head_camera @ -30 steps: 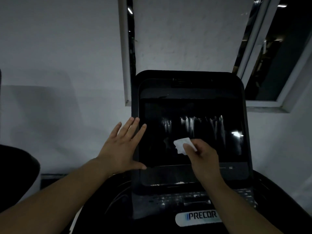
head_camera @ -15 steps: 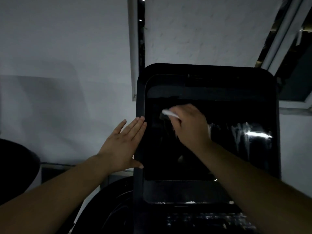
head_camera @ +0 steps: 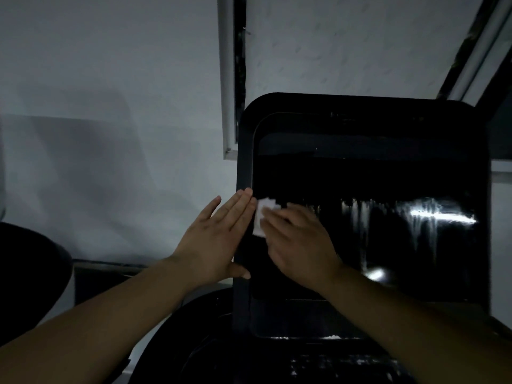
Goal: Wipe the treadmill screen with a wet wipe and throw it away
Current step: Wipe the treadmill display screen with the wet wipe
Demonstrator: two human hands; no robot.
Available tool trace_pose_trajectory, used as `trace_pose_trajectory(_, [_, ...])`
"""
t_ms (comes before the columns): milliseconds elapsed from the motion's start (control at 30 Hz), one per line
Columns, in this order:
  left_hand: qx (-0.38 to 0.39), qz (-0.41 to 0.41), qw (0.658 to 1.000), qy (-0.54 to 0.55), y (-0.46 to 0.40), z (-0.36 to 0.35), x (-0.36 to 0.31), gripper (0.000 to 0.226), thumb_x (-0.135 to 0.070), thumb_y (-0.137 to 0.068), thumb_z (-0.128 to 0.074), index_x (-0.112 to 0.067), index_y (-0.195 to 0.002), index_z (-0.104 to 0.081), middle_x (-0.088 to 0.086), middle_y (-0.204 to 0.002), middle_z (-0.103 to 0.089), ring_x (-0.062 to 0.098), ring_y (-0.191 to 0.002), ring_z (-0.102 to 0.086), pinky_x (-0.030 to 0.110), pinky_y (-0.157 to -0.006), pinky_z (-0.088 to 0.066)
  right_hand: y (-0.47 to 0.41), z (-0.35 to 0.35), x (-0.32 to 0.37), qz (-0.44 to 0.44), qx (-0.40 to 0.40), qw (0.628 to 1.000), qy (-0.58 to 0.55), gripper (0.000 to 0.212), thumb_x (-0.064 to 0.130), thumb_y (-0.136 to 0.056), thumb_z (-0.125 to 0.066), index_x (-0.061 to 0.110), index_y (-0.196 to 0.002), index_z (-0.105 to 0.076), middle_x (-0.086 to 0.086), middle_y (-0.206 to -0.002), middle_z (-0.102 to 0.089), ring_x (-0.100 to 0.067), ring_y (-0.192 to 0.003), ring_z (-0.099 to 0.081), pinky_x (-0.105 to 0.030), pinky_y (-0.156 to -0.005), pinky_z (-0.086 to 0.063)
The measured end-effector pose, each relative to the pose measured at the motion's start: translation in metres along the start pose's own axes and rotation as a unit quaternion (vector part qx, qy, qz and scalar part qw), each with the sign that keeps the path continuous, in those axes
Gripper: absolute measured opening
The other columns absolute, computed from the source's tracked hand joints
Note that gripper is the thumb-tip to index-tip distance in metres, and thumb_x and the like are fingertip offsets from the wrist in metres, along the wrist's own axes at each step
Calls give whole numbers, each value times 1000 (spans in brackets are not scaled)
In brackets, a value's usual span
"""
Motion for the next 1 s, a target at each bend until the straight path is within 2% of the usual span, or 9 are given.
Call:
trace_pose_trajectory(133, [2,-4,1000,6,0,-4,2,141,-86,-65,-61,-7,-160,8,15,-170,5,25,-158,1,49,-126,-13,61,-3,37,10,17,999,-26,34,34,-98,-59,9,-114,-74,-7,-131,-68,-23,-120,-62,-48,-111,-40])
trace_pose_trajectory(267, [-1,-8,1000,17,-1,-4,2,141,-87,-67,-58,-10,-158,18,13,-169,15,22,-157,10,46,-127,-2,81,-5,48,14,-14,999,-35,22,28,-97,-66,9,-103,-76,-6,-127,-70,-21,-119,-64,-52,-109,-43])
trace_pose_trajectory(333, [-6,-8,1000,16,0,-3,2,143,-86,-65,-62,-8,-160,11,15,-170,10,25,-158,5,48,-127,-9,65,-5,37,15,-26,999,-24,18,23,-97,-65,10,-100,-77,-6,-125,-71,-22,-118,-65,-53,-110,-41])
trace_pose_trajectory(433, [-14,-6,1000,20,1,-3,1,145,-85,-61,-67,-4,-161,1,17,-170,0,27,-158,-5,50,-125,-19,18,-5,3,-7,-43,999,33,19,14,-95,-60,8,-106,-75,-8,-127,-70,-25,-120,-63,-53,-115,-36])
trace_pose_trajectory(633, [-23,-6,999,25,0,0,2,143,-83,-60,-69,-3,-161,-8,18,-170,-7,29,-157,-12,52,-123,-23,-65,0,-52,-55,-68,992,91,19,20,-92,-64,12,-104,-76,-4,-126,-71,-21,-119,-61,-43,-121,-29])
trace_pose_trajectory(767, [-27,-7,999,29,0,-1,2,143,-83,-59,-69,-4,-161,-7,17,-170,-5,28,-157,-10,53,-123,-23,-47,-5,-46,-63,-92,991,71,19,14,-92,-65,8,-106,-75,-7,-127,-70,-23,-116,-63,-44,-120,-31])
trace_pose_trajectory(900, [-25,-7,999,28,1,-2,0,146,-82,-58,-71,-5,-161,-4,16,-171,-3,28,-158,-8,52,-123,-24,-8,-8,-21,-58,-86,993,54,23,13,-100,-56,7,-111,-74,-8,-129,-69,-24,-119,-63,-47,-117,-35])
trace_pose_trajectory(1000, [-24,-4,999,33,1,-1,0,146,-82,-57,-72,-5,-162,-5,16,-171,-3,27,-158,-8,53,-123,-26,24,-9,3,-54,-84,995,30,21,11,-99,-58,6,-109,-75,-9,-130,-69,-24,-120,-63,-51,-115,-37])
Point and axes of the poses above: each hand's wrist, its own y-axis away from the middle knuckle, its own z-axis out of the back of the hand, x = y × z, the point moved 4 cm from there along -y, towards the middle knuckle
